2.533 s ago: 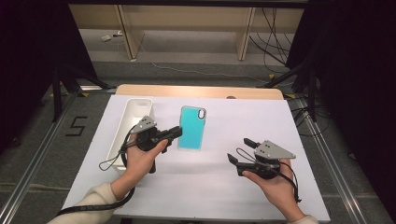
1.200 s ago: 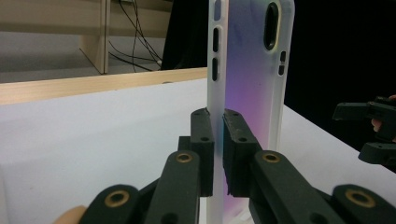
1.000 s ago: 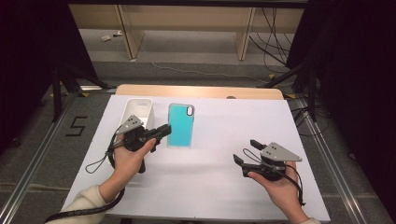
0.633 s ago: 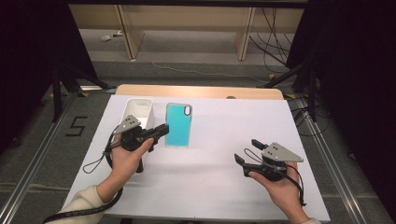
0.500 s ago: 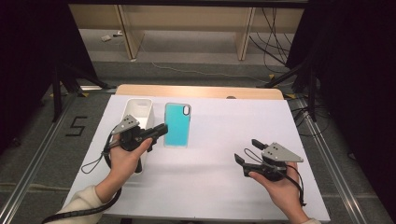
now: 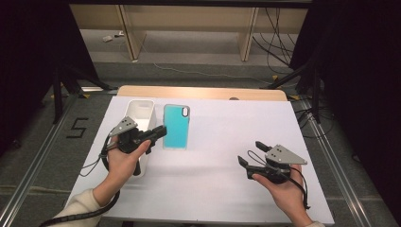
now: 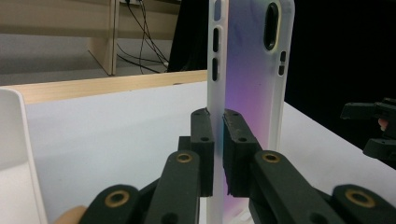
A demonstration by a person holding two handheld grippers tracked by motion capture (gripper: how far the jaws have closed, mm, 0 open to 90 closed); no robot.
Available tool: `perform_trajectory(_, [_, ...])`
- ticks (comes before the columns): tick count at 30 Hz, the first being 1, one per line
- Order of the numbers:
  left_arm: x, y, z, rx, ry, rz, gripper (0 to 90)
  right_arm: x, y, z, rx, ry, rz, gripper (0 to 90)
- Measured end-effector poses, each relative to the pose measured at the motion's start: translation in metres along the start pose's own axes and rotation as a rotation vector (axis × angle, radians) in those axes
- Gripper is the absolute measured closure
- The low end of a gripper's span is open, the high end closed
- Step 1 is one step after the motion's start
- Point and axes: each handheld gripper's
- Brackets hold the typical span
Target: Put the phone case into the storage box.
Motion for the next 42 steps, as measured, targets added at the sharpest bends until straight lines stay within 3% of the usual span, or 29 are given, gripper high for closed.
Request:
perform_trajectory(8, [0.0,-0.003,0.003,0.008,0.002,-0.004,83.8,0.0,-0.001,0.0,0.005,0.022,0.012,19.9])
perform_trajectory(19, [0.003,-0.007,0.008,0.016,-0.005,-0.009,83.7,0.0,-0.002,-0.001,-0.005,0.002,0.006,19.8])
perform_trajectory(20, [0.003,-0.007,0.008,0.017,-0.006,-0.01,83.8,0.0,0.0,-0.001,-0.001,0.006,-0.016,19.8])
perform_trajectory(22, [0.004,-0.008,0.009,0.018,-0.004,-0.009,83.7,0.0,0.0,-0.002,-0.006,0.006,-0.016,19.7])
perform_trajectory(23, [0.004,-0.008,0.009,0.02,-0.004,-0.011,83.8,0.0,-0.001,0.0,0.008,0.03,-0.007,19.7])
perform_trajectory(27, [0.006,-0.01,0.01,0.043,0.001,-0.01,83.7,0.001,-0.003,0.0,-0.003,0.03,0.006,19.8])
perform_trajectory(30, [0.006,-0.011,0.012,0.042,-0.005,-0.011,83.7,0.001,-0.002,-0.001,-0.005,0.003,-0.001,19.7])
perform_trajectory(34, [0.006,-0.012,0.014,0.047,0.003,-0.019,83.7,0.001,-0.002,0.0,-0.004,0.023,0.004,19.7])
perform_trajectory(37, [0.007,-0.013,0.016,0.041,0.004,-0.024,83.7,0.001,-0.002,-0.001,-0.007,0.005,0.0,19.7])
perform_trajectory(42, [0.008,-0.013,0.019,0.044,0.014,-0.023,83.7,0.001,-0.003,0.0,-0.004,0.031,0.003,19.7])
Point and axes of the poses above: each handheld gripper's, and its own axes: y roughly forward along the jaws, x roughly out of its top, z roughly to its left, and after that the axes turned 2 degrees about -z, right-handed
